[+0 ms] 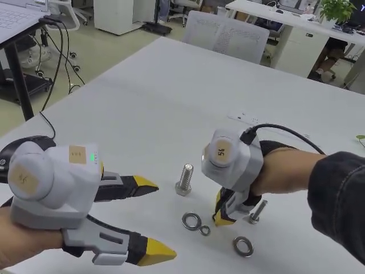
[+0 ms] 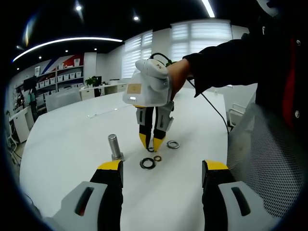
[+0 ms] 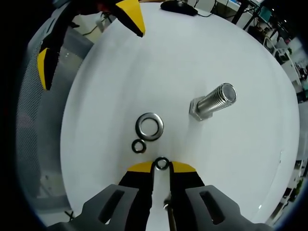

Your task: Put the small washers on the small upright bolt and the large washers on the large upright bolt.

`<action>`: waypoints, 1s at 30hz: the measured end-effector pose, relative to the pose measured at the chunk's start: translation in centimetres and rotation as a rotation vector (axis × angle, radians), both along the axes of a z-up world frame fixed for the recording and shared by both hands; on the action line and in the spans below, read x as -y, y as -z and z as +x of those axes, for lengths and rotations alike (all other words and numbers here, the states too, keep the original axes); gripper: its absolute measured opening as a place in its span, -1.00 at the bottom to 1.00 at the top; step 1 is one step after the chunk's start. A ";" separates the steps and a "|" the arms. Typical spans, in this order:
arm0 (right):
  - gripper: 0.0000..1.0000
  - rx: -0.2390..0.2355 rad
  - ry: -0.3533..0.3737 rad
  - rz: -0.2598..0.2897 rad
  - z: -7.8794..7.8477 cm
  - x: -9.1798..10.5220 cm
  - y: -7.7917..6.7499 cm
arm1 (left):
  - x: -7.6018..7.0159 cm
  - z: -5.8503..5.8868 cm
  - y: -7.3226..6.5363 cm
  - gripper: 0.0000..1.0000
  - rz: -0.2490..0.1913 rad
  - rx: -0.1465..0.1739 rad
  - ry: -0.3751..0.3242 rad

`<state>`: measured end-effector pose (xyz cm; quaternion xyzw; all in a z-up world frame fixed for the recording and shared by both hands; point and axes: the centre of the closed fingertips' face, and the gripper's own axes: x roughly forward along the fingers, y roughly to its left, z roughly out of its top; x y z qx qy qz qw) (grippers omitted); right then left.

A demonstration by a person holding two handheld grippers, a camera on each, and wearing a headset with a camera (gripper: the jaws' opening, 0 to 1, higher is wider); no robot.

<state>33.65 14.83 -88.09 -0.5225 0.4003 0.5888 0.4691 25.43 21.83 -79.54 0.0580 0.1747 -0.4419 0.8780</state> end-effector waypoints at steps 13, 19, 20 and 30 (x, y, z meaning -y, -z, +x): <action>-0.75 0.004 0.002 -0.007 0.1 0.0 0.0 | 0.0 -0.1 0.1 0.31 0.003 -0.002 0.002; -0.76 0.010 -0.006 -0.015 0.1 0.0 0.0 | 0.1 0.0 0.1 0.30 0.004 -0.004 0.002; -0.76 0.011 -0.009 -0.016 0.1 0.0 0.0 | 0.1 0.0 0.1 0.30 0.004 -0.004 0.003; -0.77 0.015 -0.011 -0.017 0.1 0.0 0.1 | 0.2 -0.1 0.0 0.30 0.006 -0.001 0.003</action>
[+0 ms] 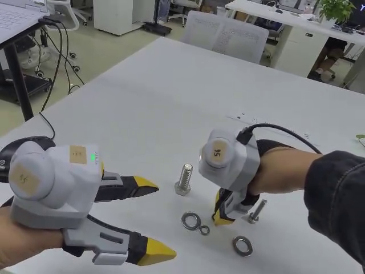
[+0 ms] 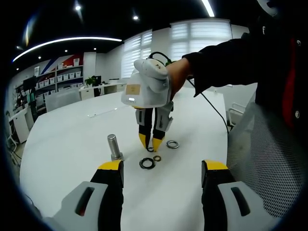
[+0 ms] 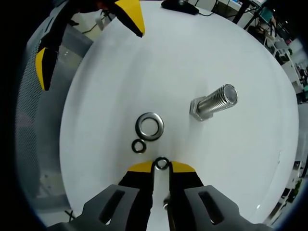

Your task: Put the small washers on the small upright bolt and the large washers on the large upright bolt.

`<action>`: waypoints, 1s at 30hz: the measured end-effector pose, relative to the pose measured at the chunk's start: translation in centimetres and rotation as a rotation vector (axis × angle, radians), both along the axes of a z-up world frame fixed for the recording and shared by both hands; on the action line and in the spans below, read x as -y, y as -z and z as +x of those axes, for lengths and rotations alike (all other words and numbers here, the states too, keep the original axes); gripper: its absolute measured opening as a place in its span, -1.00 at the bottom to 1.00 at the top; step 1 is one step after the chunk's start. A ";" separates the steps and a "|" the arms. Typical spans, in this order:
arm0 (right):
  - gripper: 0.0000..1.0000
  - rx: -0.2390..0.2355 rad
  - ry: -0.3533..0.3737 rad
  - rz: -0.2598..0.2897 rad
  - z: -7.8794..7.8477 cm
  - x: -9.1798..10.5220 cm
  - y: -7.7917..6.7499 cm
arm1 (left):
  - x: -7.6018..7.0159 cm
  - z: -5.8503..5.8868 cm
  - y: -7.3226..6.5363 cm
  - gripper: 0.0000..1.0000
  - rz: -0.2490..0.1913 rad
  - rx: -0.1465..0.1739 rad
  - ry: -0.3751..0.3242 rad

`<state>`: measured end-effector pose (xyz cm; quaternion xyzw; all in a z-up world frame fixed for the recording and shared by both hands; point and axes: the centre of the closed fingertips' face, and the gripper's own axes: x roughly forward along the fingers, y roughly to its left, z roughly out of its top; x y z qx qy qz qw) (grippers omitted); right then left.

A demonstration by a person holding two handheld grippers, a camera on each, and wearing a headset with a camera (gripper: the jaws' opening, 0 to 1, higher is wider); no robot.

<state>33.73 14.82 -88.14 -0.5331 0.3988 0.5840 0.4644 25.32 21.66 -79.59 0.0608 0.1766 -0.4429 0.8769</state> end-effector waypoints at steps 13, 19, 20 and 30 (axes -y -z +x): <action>-0.76 0.002 0.011 0.007 0.0 0.0 0.0 | -0.2 0.0 -0.3 0.29 0.001 0.007 -0.005; -0.76 0.000 0.013 -0.003 0.1 0.6 -0.3 | -0.2 0.1 -0.2 0.29 0.002 0.004 -0.005; -0.76 -0.005 0.019 0.004 0.1 0.6 -0.5 | -0.1 0.1 -0.2 0.29 0.003 0.003 -0.004; -0.76 -0.005 0.022 0.032 -0.2 0.5 -2.3 | 0.0 0.3 -0.3 0.29 0.004 0.007 0.005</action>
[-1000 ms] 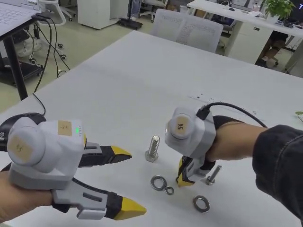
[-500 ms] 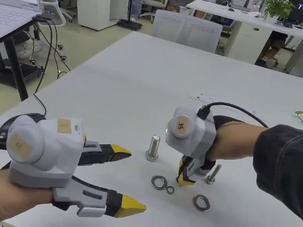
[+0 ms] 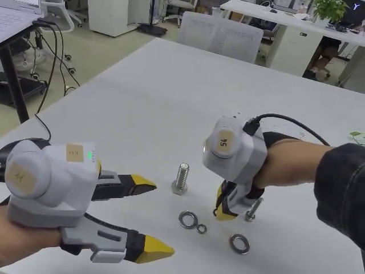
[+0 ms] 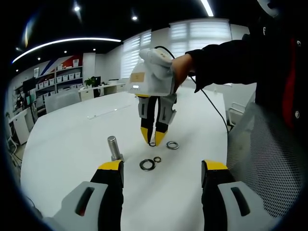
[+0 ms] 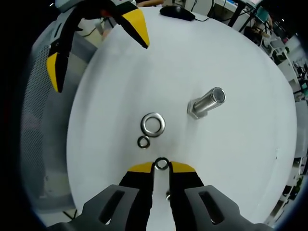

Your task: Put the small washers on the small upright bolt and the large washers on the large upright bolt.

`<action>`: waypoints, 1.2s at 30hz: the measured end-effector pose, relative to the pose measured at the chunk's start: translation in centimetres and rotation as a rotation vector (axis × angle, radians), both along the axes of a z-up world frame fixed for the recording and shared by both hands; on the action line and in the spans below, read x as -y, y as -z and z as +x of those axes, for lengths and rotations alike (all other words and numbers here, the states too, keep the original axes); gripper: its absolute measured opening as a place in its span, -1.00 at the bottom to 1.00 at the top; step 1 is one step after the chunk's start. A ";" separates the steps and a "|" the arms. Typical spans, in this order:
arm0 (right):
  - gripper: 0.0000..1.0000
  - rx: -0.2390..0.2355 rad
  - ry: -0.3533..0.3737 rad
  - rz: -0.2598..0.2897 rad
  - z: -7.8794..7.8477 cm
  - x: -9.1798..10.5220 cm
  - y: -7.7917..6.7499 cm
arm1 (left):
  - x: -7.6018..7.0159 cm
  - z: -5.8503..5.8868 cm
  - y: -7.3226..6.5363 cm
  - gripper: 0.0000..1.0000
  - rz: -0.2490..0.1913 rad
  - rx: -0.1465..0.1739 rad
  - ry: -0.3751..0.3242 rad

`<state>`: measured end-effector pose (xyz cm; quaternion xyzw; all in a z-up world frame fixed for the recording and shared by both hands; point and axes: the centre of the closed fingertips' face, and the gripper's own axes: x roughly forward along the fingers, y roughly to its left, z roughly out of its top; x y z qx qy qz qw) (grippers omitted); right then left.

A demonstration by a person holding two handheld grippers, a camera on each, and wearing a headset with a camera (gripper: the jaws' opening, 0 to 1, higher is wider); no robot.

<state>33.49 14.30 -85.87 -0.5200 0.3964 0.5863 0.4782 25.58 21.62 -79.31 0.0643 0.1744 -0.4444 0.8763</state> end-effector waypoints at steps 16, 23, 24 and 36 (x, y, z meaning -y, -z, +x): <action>-0.75 0.022 0.027 0.048 0.3 1.0 -4.2 | 0.2 0.0 -0.1 0.29 0.000 0.000 0.010; -0.75 0.034 0.047 0.056 0.7 2.0 -5.3 | 0.3 -0.1 0.0 0.29 0.000 -0.002 0.013; -0.75 0.035 0.050 0.058 0.8 2.1 -5.4 | 0.3 -0.1 -0.1 0.29 0.000 -0.001 0.013; -0.75 0.056 0.078 0.060 1.4 3.7 -6.8 | 0.3 -0.2 -0.1 0.29 0.000 0.000 0.014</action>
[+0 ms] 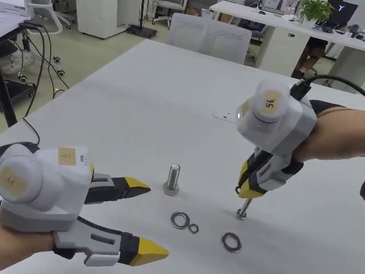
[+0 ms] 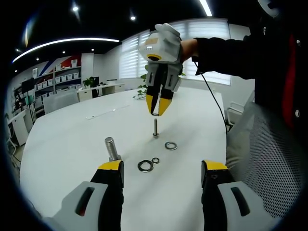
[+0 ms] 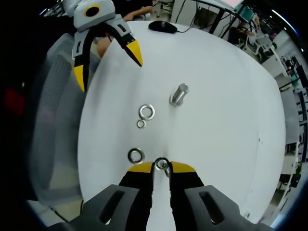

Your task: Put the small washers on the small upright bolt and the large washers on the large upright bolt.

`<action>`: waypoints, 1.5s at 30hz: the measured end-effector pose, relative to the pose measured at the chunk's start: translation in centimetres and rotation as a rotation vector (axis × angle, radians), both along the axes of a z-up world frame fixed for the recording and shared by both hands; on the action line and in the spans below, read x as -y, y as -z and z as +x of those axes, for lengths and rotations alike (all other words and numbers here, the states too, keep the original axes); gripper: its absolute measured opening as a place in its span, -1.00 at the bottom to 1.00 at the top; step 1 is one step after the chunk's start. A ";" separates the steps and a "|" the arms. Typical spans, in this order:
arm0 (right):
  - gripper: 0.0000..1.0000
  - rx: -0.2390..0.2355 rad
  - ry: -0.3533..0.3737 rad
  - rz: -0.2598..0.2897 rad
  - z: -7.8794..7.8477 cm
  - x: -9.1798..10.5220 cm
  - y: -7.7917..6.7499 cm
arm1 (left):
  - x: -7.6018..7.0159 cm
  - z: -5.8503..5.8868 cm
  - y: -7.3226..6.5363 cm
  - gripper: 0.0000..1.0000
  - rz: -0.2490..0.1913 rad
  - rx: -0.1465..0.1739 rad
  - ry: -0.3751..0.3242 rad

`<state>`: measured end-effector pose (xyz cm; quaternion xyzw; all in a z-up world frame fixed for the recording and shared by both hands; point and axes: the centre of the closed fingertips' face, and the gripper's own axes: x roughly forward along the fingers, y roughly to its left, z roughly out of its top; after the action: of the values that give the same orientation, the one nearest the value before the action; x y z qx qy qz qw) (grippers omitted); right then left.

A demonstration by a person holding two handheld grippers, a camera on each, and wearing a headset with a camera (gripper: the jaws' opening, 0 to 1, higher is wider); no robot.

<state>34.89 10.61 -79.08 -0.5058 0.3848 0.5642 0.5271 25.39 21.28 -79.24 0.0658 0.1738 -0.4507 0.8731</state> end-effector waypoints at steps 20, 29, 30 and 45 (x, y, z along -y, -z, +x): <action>-0.75 0.003 0.051 -0.024 0.9 2.5 0.1 | -0.1 0.0 0.3 0.29 0.007 -0.004 0.000; -0.75 -0.013 0.054 -0.031 1.0 2.6 1.0 | -0.1 0.0 0.4 0.29 0.012 -0.008 0.000; -0.75 -0.014 0.054 -0.031 1.0 2.6 1.0 | -0.1 0.0 0.4 0.29 0.013 -0.008 0.000; -0.75 -0.030 0.042 -0.041 1.2 2.3 1.7 | 0.0 0.3 0.4 0.28 0.011 -0.013 0.001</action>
<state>36.11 8.29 -80.83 -0.4997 0.4145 0.5526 0.5226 25.68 21.26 -79.63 0.0679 0.1819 -0.4506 0.8714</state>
